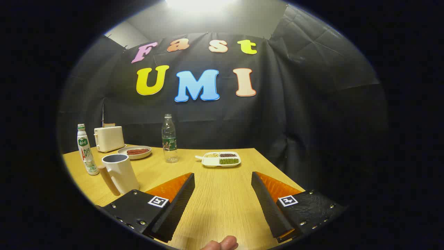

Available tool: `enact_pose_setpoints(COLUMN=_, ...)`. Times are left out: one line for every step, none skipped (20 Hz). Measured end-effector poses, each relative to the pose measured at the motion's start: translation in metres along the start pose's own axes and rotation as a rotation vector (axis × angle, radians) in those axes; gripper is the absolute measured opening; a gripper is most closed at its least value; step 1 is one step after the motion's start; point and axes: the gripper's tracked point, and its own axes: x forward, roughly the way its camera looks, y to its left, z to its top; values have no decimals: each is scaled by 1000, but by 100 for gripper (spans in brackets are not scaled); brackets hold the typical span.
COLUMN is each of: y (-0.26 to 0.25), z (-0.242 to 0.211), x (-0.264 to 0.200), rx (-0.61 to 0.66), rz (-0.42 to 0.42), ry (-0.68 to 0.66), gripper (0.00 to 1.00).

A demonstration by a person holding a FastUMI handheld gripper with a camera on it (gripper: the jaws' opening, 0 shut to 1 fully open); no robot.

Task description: Take the bottle from table, then pour the juice into the cup, finally place the bottle on the coaster

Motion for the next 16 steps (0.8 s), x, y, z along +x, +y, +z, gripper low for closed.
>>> enact_pose_setpoints(y=6, z=6, x=6, rx=-14, rz=14, ry=-17, gripper=99)
enact_pose_setpoints(y=9, z=11, x=13, rx=-18, rz=16, ry=-24, gripper=99)
enact_pose_setpoints(y=12, z=13, x=18, rx=-12, rz=15, ry=-22, gripper=99)
enact_pose_setpoints(y=20, z=14, x=21, rx=-10, rz=23, ry=-13, gripper=99)
enact_pose_setpoints(y=25, z=15, x=21, rx=-12, rz=14, ry=-6, gripper=99)
enact_pose_setpoints(y=27, z=17, x=20, rx=-15, rz=-12, ry=0, gripper=99)
enact_pose_setpoints(y=31, z=23, x=17, rx=-25, rz=-32, ry=-15, gripper=99)
enact_pose_setpoints(y=32, z=30, x=13, rx=-36, rz=-63, ry=-32, gripper=99)
enact_pose_setpoints(y=33, z=33, x=9, rx=-41, rz=-94, ry=-38, gripper=99)
enact_pose_setpoints(y=38, z=37, x=6, rx=-32, rz=-108, ry=-40, gripper=99)
enact_pose_setpoints(y=46, z=40, x=1, rx=-17, rz=-107, ry=-44, gripper=99)
enact_pose_setpoints(y=56, z=45, x=-3, rx=-7, rz=-100, ry=-56, gripper=99)
enact_pose_setpoints(y=62, z=49, x=-7, rx=-4, rz=-100, ry=-68, gripper=99)
enact_pose_setpoints(y=70, z=54, x=-12, rx=-5, rz=-107, ry=-79, gripper=99)
enact_pose_setpoints(y=77, z=56, x=-16, rx=-7, rz=-118, ry=-84, gripper=99)
enact_pose_setpoints(y=84, z=58, x=-20, rx=-10, rz=-131, ry=-90, gripper=99)
